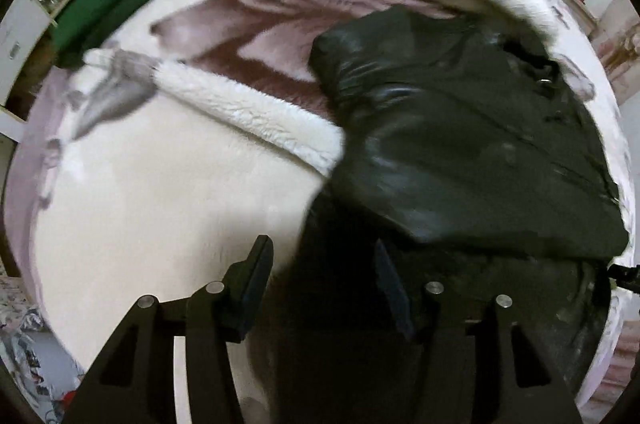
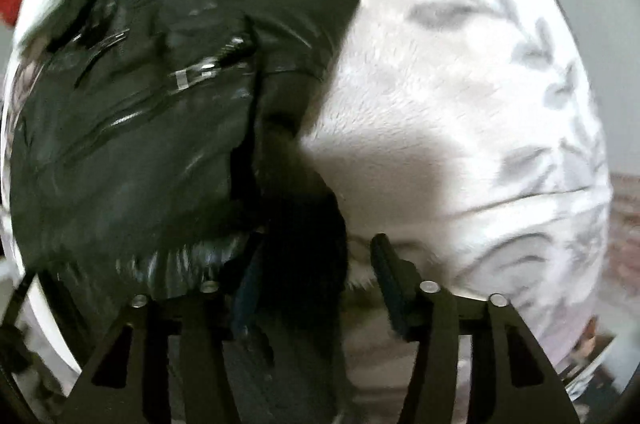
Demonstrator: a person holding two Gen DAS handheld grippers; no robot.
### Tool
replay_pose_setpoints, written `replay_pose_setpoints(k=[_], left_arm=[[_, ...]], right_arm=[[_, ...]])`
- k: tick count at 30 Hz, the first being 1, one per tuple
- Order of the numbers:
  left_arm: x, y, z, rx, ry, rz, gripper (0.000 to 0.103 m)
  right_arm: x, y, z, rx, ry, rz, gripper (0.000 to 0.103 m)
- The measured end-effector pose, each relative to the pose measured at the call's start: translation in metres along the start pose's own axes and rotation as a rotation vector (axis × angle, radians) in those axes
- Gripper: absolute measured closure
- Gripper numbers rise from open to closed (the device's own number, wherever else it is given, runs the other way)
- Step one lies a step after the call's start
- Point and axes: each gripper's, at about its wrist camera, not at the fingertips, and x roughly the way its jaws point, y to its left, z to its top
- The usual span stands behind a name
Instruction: Fold large clothes
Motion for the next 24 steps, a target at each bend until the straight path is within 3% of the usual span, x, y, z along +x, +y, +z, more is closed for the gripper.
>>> replay_pose_setpoints(k=[1, 2, 4, 8, 10, 19, 24], left_arm=[[-0.01, -0.004, -0.006, 0.007, -0.011, 0.016, 0.042], [-0.019, -0.02, -0.011, 0.026, -0.021, 0.044, 0.024], [-0.031, -0.043, -0.018, 0.067, -0.036, 0.113, 0.011], [-0.057, -0.091, -0.041, 0.115, -0.072, 0.189, 0.01], [-0.065, -0.127, -0.055, 0.109, -0.061, 0.183, 0.01], [-0.072, -0.26, -0.11, 0.047, 0.021, 0.21, 0.01], [-0.059, -0.306, -0.138, 0.041, 0.059, 0.258, 0.01]], right_arm=[[-0.006, 0.0, -0.004, -0.015, -0.005, 0.003, 0.033], [-0.012, 0.002, -0.009, -0.029, -0.013, 0.005, 0.032], [-0.023, 0.001, -0.014, -0.048, -0.021, 0.024, 0.022], [-0.038, -0.023, -0.023, -0.063, 0.0, 0.133, 0.021], [-0.042, -0.05, -0.023, -0.075, 0.016, 0.182, 0.021], [-0.05, -0.147, 0.008, -0.189, 0.076, 0.268, 0.021], [-0.034, -0.156, 0.023, -0.226, 0.102, 0.315, 0.021]])
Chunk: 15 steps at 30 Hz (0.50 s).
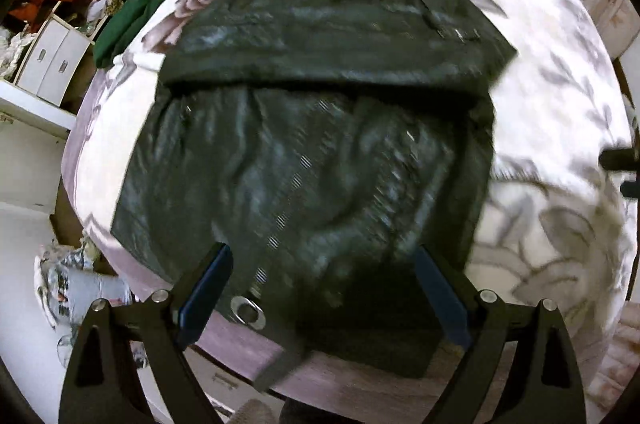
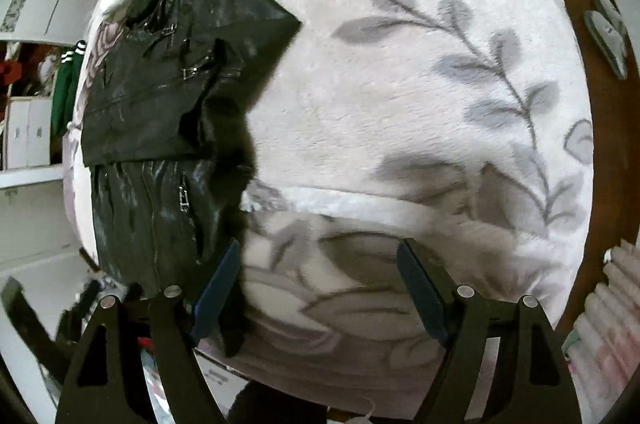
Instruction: Fold large clothes
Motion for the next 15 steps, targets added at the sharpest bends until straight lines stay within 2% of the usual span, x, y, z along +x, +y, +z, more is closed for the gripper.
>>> replay_pose_setpoints(k=[3, 6, 9, 10, 13, 15], left_arm=[[0.008, -0.024, -0.021, -0.002, 0.034, 0.007, 0.01], [0.019, -0.051, -0.046, 0.019, 0.056, 0.055, 0.01], [0.029, -0.076, -0.065, 0.098, 0.032, 0.159, 0.01], [0.036, -0.088, -0.072, 0.15, 0.028, 0.214, 0.01], [0.057, -0.107, -0.084, 0.245, 0.022, 0.318, 0.01], [0.068, -0.107, -0.082, 0.255, 0.013, 0.348, 0.008]], right_arm=[[0.002, -0.016, 0.006, 0.005, 0.015, 0.037, 0.021], [0.001, -0.025, 0.013, 0.0, 0.008, 0.062, 0.021], [0.003, -0.034, 0.018, -0.002, 0.011, 0.103, 0.021], [0.006, -0.037, 0.021, 0.005, 0.017, 0.132, 0.021], [0.016, -0.047, 0.028, 0.042, 0.04, 0.21, 0.021], [0.023, -0.053, 0.033, 0.07, 0.053, 0.266, 0.021]])
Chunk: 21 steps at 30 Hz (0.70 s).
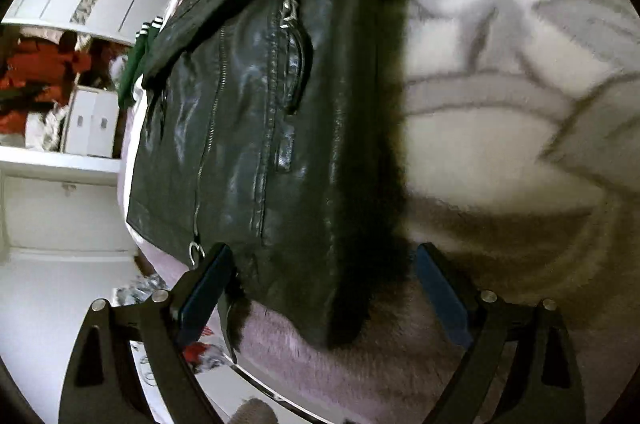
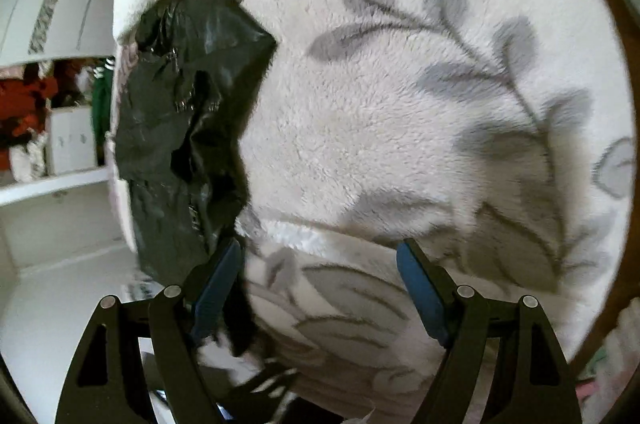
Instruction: Fold large clothes
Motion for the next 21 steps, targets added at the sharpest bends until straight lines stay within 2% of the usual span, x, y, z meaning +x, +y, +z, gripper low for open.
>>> replay_pose_setpoints(k=[2, 3, 6, 7, 8, 9, 10, 11, 14, 17, 20, 21], left_arm=[[0.003, 0.008, 0.005, -0.025, -0.014, 0.009, 0.008], [0.003, 0.014, 0.009, -0.042, -0.025, 0.039, 0.008], [0.004, 0.035, 0.016, -0.083, -0.056, 0.097, 0.014], [0.007, 0.043, 0.018, -0.106, -0.054, 0.075, 0.029], [0.009, 0.053, 0.019, -0.137, -0.053, 0.029, 0.049], [0.01, 0.058, 0.018, -0.156, -0.054, -0.006, 0.061], [0.008, 0.061, 0.018, -0.163, -0.062, -0.027, 0.079], [0.005, 0.062, 0.018, -0.16, -0.073, -0.033, 0.087], [-0.007, 0.064, 0.018, -0.154, -0.103, -0.007, 0.089], [-0.006, 0.065, 0.018, -0.182, -0.084, -0.013, 0.088], [-0.005, 0.071, 0.021, -0.215, -0.07, -0.023, 0.088], [-0.004, 0.074, 0.022, -0.223, -0.067, -0.031, 0.088]], right_arm=[[0.006, -0.003, 0.006, 0.023, 0.009, 0.062, 0.021], [0.01, -0.004, 0.011, 0.038, 0.013, 0.109, 0.021], [0.025, -0.005, 0.028, 0.096, 0.024, 0.236, 0.021], [0.033, -0.004, 0.036, 0.119, 0.028, 0.278, 0.021], [0.042, -0.003, 0.044, 0.141, 0.028, 0.32, 0.021], [0.049, -0.002, 0.051, 0.16, 0.029, 0.347, 0.021], [0.058, 0.0, 0.059, 0.182, 0.03, 0.373, 0.021], [0.068, 0.002, 0.067, 0.203, 0.032, 0.404, 0.021], [0.097, 0.021, 0.09, 0.226, 0.05, 0.47, 0.021], [0.118, 0.048, 0.1, 0.21, 0.086, 0.492, 0.021], [0.14, 0.079, 0.101, 0.192, 0.155, 0.456, 0.021], [0.145, 0.088, 0.099, 0.189, 0.153, 0.419, 0.025]])
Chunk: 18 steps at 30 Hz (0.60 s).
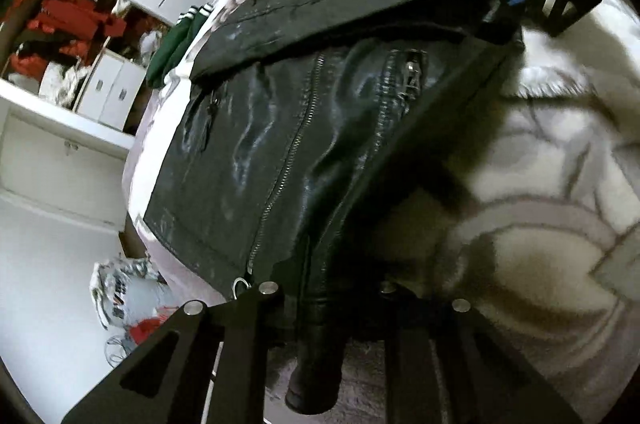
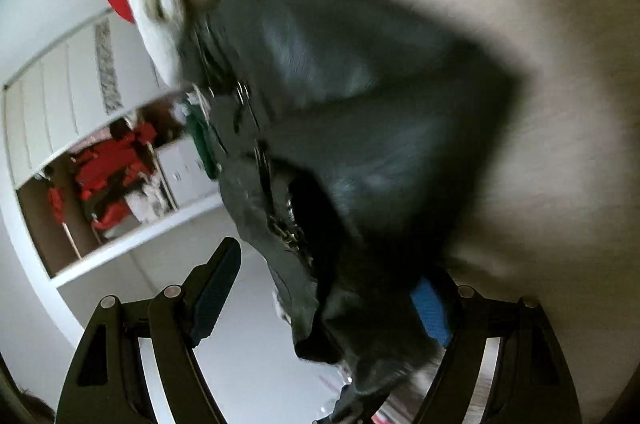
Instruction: Fold large clothes
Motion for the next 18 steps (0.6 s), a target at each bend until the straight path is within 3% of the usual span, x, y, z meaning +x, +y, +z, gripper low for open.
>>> replay_pose_setpoints(k=[1, 2, 4, 11, 18], left_arm=[[0.0, 0.001, 0.0, -0.006, 0.006, -0.01, 0.088], [0.001, 0.005, 0.001, -0.02, 0.013, -0.03, 0.088], [-0.001, 0.012, 0.003, -0.037, 0.016, -0.049, 0.088], [-0.02, 0.082, 0.014, -0.147, 0.003, -0.183, 0.091], [-0.004, 0.182, 0.034, -0.273, 0.007, -0.306, 0.092]], right_arm=[[0.005, 0.007, -0.002, -0.007, -0.018, -0.057, 0.047], [0.008, 0.012, -0.004, -0.01, -0.032, -0.102, 0.059], [0.008, 0.028, -0.012, -0.016, -0.066, -0.124, 0.075], [0.002, 0.12, -0.044, -0.1, -0.131, -0.163, 0.083], [0.04, 0.23, -0.073, -0.196, -0.15, -0.241, 0.084]])
